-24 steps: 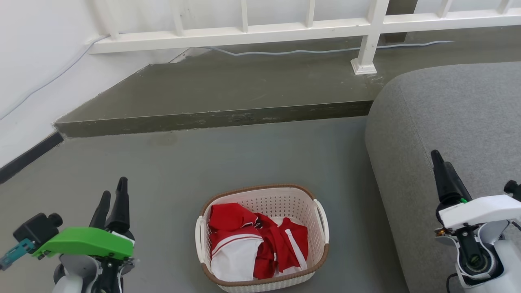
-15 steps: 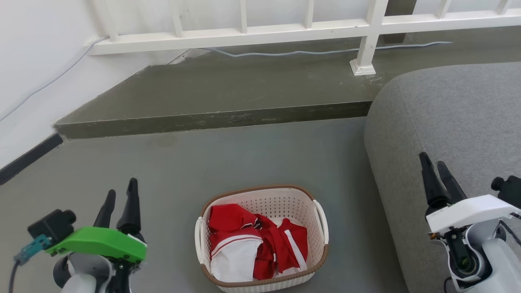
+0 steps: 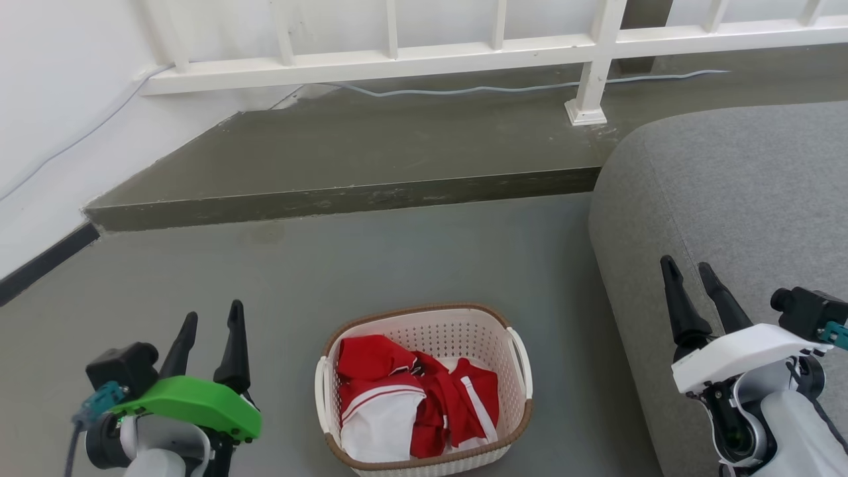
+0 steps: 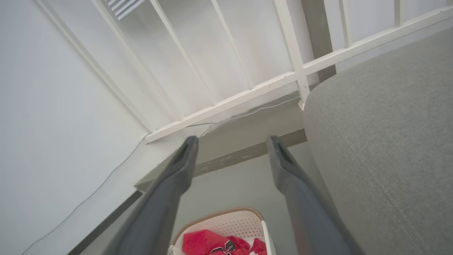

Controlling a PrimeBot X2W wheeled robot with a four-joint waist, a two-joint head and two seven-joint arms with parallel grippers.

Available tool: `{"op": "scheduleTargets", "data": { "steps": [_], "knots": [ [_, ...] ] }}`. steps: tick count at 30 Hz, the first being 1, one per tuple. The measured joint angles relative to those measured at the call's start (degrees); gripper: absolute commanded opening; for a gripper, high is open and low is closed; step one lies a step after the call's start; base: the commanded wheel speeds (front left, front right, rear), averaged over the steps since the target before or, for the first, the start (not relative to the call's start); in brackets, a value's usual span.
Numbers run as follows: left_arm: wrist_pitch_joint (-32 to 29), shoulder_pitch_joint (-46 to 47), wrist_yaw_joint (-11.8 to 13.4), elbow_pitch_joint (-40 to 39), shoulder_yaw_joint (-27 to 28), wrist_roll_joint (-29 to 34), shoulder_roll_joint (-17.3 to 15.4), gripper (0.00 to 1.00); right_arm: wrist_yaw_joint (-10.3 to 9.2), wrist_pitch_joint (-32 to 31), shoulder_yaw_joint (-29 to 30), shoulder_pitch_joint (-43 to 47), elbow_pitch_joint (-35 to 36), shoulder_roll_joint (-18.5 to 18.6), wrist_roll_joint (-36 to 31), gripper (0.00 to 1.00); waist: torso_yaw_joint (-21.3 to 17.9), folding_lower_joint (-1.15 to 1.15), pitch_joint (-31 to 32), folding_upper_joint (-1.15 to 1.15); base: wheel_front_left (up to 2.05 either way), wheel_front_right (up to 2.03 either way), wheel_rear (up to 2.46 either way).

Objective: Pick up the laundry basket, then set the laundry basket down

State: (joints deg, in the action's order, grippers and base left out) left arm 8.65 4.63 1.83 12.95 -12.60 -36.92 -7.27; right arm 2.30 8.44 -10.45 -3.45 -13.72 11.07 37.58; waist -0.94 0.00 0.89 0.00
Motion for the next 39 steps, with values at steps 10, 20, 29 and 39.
{"op": "scheduleTargets", "data": {
  "steps": [10,20,29,39],
  "knots": [
    [1.98,-0.01,1.47,1.01,-2.1,7.78,-0.03,1.0,-1.27,1.98,-1.65,0.0,-0.62,0.44,-7.03,1.0,-0.19,0.0,0.27,0.0,0.0,0.0,0.0],
    [3.6,-0.01,2.83,2.04,-3.24,14.52,0.09,1.0,-1.52,3.77,-3.1,0.0,-1.36,0.79,-13.92,1.0,-0.39,0.0,0.48,0.0,0.0,0.0,0.0],
    [4.37,-0.01,4.01,3.31,-3.99,19.31,0.77,1.0,-2.38,5.7,-3.55,0.0,-1.82,0.83,-19.54,1.0,-0.52,0.0,0.6,0.0,0.0,0.0,0.0],
    [4.54,-0.01,4.27,3.97,-3.77,20.02,1.25,1.0,-2.38,5.89,-2.58,0.0,-1.81,0.16,-20.04,1.0,-0.6,0.0,0.75,0.0,0.0,0.0,0.0]
  ]
}}
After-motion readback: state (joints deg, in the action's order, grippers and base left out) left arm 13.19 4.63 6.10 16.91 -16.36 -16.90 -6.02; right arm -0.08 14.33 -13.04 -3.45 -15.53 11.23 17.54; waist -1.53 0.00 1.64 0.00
